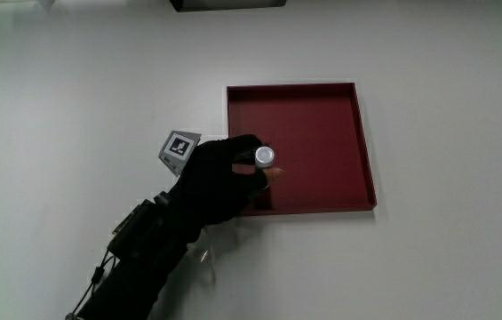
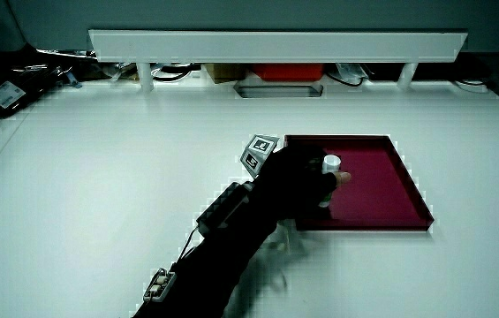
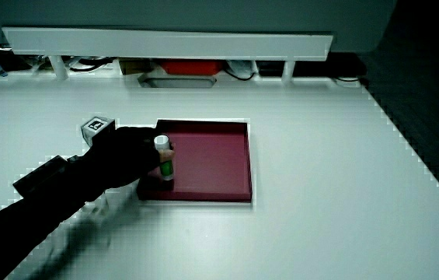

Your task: Pick glue stick

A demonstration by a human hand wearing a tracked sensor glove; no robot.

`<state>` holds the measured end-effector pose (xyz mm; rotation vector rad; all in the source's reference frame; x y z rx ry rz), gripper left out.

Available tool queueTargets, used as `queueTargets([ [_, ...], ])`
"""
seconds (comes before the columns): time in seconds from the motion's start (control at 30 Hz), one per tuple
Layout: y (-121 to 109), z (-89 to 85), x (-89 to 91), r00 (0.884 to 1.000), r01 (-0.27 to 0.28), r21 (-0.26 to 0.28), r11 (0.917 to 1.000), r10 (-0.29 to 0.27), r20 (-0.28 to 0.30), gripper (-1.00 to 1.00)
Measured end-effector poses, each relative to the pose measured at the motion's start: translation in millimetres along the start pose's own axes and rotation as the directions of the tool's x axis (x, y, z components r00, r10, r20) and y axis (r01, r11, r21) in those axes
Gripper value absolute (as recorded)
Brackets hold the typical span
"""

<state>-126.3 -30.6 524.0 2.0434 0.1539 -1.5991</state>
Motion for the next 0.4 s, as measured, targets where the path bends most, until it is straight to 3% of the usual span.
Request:
queueTargets([
  [0.4, -20.0, 37.6, 51.9, 0.997, 0.071, 0.048, 0.9963, -0.07, -0.039, 1.0],
])
